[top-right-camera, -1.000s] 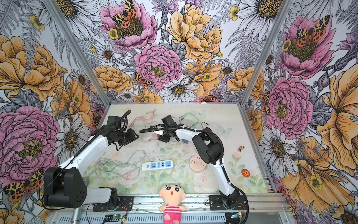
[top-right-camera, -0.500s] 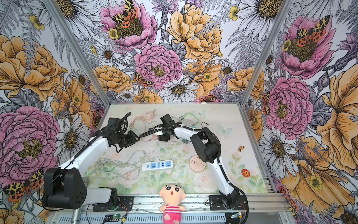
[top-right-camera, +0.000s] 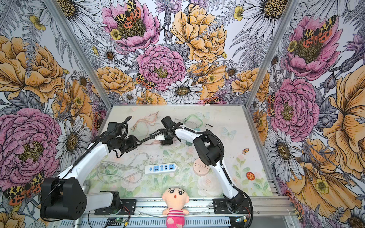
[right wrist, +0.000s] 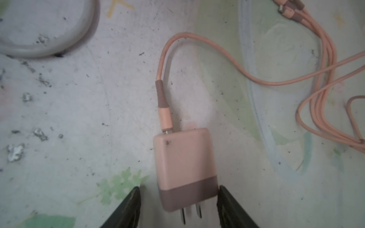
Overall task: Insert the plug
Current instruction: 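Lower the right gripper and close it on the pink charger while the left withdraws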
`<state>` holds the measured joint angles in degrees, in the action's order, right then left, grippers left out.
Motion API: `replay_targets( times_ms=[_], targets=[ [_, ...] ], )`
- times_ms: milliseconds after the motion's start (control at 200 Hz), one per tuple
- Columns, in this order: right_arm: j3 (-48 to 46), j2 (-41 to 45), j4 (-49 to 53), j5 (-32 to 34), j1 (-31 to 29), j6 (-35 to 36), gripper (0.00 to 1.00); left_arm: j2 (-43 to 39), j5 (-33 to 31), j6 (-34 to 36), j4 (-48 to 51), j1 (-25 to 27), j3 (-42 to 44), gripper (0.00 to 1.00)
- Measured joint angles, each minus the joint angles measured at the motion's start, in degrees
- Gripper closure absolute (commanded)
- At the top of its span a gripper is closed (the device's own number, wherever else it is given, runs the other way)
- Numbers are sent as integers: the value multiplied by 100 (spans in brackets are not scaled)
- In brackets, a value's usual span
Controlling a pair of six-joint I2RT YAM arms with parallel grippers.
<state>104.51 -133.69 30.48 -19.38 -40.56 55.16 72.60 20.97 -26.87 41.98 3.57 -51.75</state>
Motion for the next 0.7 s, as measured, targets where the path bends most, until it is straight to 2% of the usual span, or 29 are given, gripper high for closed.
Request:
replay_targets(
  times_ms=[110,205,400,701],
  targets=[
    [22,0,136,-2,-52,46,52,-157,22,-17,0,-20,79,57],
    [22,4,256,-59,-79,15,53,-286,55,-24,2,-42,138,57],
    [-133,103,341,-192,-101,-186,41,-463,79,-24,2,-105,275,57],
    [-133,114,422,-251,-212,-542,36,-507,96,-28,11,-157,356,58]
  ],
)
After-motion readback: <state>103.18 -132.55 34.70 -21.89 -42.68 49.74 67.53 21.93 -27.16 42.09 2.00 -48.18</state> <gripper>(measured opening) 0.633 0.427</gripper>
